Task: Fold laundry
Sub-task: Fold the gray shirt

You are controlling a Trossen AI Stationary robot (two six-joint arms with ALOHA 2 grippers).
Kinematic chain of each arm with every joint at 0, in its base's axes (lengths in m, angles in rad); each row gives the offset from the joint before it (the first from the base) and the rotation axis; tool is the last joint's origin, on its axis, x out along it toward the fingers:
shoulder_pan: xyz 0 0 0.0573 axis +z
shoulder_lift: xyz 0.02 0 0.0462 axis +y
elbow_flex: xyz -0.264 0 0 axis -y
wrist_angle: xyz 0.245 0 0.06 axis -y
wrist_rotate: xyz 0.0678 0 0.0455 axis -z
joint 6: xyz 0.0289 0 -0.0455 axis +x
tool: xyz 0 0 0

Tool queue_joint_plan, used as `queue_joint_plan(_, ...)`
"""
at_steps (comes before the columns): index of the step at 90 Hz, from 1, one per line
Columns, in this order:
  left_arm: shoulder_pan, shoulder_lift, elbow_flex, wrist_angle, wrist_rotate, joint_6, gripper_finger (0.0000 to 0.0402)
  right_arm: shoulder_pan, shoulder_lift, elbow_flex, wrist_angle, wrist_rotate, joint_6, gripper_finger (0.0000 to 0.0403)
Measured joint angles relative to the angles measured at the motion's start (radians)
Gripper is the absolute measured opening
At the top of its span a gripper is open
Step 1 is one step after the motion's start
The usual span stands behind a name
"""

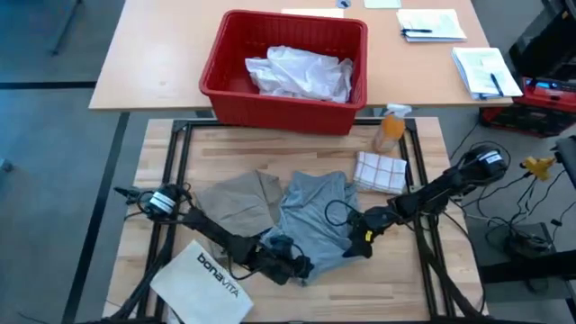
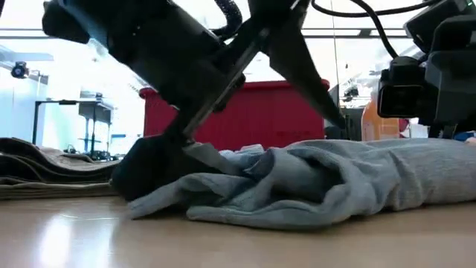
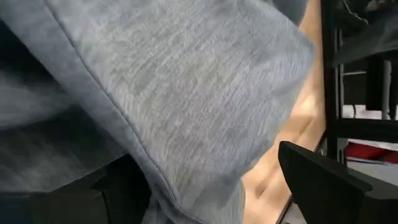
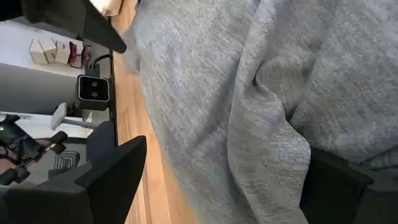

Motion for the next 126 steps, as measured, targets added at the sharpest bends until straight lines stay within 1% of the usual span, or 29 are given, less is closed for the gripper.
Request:
queue_joint_plan(9,0.000,0.000,0.000,0.013,-0.006,-0.003,0.0316,0.000,0.000,0.000,0.000,0.000,0.000,0.0343)
queue_joint_plan(28,0.004,-0.001,-0.002,0.062,0.001,0.040,0.0316,0.000,0.000,0.000,0.000,0.001,-0.005,0.0343)
queue_joint_plan(44,0.004,-0.001,-0.003,0.040,-0.052,0.045,0.0315,0.003,-0.007,-0.005,0.051,-0.017,-0.035,0.0343)
queue_joint_plan(50,0.004,-0.001,-0.003,0.035,-0.087,0.045,0.0315,0.002,-0.013,-0.006,0.060,-0.013,-0.029,0.0338)
queue_joint_plan(59,0.004,-0.002,-0.003,0.034,-0.125,0.046,0.0314,0.003,-0.014,-0.008,0.063,-0.011,-0.047,0.0322)
queue_joint_plan(66,0.004,-0.001,-0.003,0.032,-0.125,0.063,0.0314,0.003,-0.013,-0.015,0.076,-0.011,-0.051,0.0305)
queue_joint_plan(73,0.006,0.000,-0.003,0.040,-0.103,0.067,0.0314,0.002,-0.015,-0.018,0.093,-0.017,-0.043,0.0289)
queue_joint_plan(85,0.006,0.000,0.000,0.052,-0.098,0.068,0.0314,0.002,-0.019,-0.016,0.164,-0.024,-0.026,0.0269)
queue_joint_plan(98,0.006,-0.002,-0.001,0.055,-0.099,0.075,0.0314,0.002,-0.011,-0.014,0.139,0.016,-0.050,0.0252)
queue_joint_plan(106,0.007,-0.002,-0.005,0.051,-0.099,0.083,0.0314,0.002,-0.005,-0.015,0.115,0.019,-0.052,0.0237)
queue_joint_plan(119,0.008,-0.002,-0.003,0.057,-0.101,0.083,0.0310,0.002,-0.005,-0.016,0.105,0.019,-0.061,0.0200)
queue_joint_plan(126,0.008,-0.002,-0.003,0.057,-0.101,0.087,0.0292,0.002,-0.006,-0.016,0.104,0.019,-0.061,0.0175)
